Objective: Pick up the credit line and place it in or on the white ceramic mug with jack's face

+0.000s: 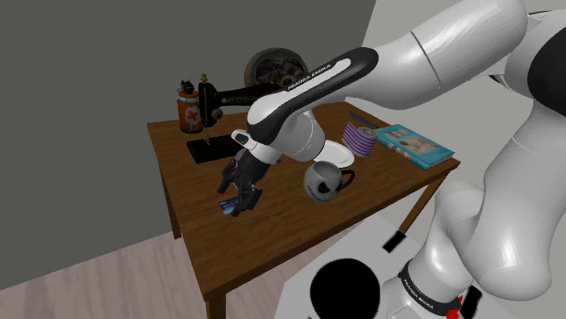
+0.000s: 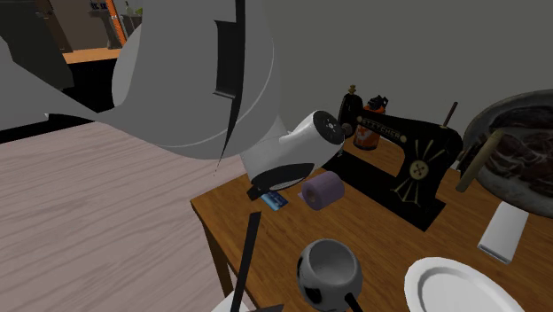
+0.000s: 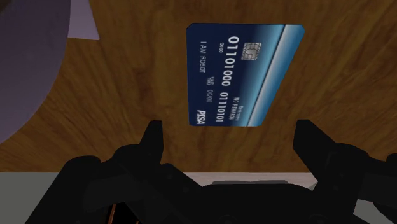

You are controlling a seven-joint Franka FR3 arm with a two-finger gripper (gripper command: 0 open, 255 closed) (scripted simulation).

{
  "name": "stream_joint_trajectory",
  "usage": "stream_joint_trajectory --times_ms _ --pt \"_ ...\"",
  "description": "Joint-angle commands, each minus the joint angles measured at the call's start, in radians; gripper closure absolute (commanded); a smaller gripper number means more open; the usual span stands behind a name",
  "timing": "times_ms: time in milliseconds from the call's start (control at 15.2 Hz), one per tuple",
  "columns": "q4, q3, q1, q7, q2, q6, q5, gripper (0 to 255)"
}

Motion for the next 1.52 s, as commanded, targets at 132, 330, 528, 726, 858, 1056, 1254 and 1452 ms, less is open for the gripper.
stream_joint_trajectory --times_ms 132,330,528,726,858,1056,1254,1452 --pt "0.0 0.0 0.0 0.0 0.0 0.0 0.0 255" --pt "0.0 0.0 0.0 0.0 0.0 0.0 0.0 255" --pt "0.0 0.0 0.0 0.0 0.0 0.0 0.0 255" --pt "0.0 0.0 0.0 0.0 0.0 0.0 0.0 255" --pt "0.001 -0.002 -0.001 0.033 -0.022 -0.013 -0.032 255" --pt "0.004 -0.005 -0.004 0.08 -0.053 -0.033 -0.078 255" --pt "0.009 -0.006 -0.008 0.126 -0.083 -0.056 -0.122 255" --pt "0.017 -0.006 -0.013 0.169 -0.111 -0.081 -0.163 255"
